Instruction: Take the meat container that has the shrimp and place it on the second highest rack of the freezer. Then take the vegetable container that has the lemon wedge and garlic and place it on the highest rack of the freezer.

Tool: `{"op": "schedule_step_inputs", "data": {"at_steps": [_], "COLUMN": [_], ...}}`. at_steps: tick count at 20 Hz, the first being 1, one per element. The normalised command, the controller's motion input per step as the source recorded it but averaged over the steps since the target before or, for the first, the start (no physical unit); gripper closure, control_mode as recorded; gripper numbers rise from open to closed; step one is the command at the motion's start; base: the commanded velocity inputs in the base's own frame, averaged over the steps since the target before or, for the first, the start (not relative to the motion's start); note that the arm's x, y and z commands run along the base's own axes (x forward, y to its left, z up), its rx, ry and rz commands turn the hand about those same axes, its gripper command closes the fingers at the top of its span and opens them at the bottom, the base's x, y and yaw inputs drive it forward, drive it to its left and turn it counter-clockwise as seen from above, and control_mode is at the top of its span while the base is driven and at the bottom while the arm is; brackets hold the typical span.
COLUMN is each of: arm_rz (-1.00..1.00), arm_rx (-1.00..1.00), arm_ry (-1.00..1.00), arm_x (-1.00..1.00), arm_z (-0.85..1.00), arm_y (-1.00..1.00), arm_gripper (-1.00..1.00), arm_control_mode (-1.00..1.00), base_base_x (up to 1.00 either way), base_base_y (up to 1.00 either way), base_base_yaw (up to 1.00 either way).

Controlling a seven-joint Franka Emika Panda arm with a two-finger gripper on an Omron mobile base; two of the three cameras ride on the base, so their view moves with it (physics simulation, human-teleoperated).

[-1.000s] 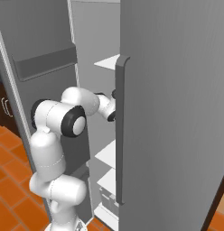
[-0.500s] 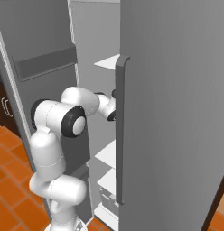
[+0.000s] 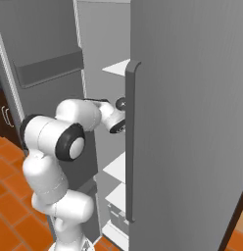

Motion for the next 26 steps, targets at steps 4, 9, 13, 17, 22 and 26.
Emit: {"op": "schedule_step_inputs", "data": {"at_steps": [4,9,13,17,22,26], "arm_rz": [0.00,0.00,0.00,0.00,0.00,0.01], "arm_rx": [-0.01,0.00,0.00,0.00,0.01,0.03], "arm_ry": [-0.08,0.03,0.13,0.25,0.24,0.13], "arm_x": [-0.82,-0.69,-0.50,-0.46,-0.48,-0.95], "arm_z": [0.39,0.77,0.88,0.87,0.63,0.04], "arm_y": [0.47,0.01,0.03,0.10,0.31,0.35], "arm_gripper": [-1.00,-1.00,-1.00,-1.00,-1.00,-1.00], "arm_control_mode": [-1.00,-1.00,-1.00,-1.00,-1.00,-1.00], "base_base_x": [0.00,0.00,0.00,0.00,0.00,0.00], "base_base_y": [0.00,0.00,0.00,0.00,0.00,0.00], "base_base_yaw": [0.00,0.00,0.00,0.00,0.00,0.00]}}
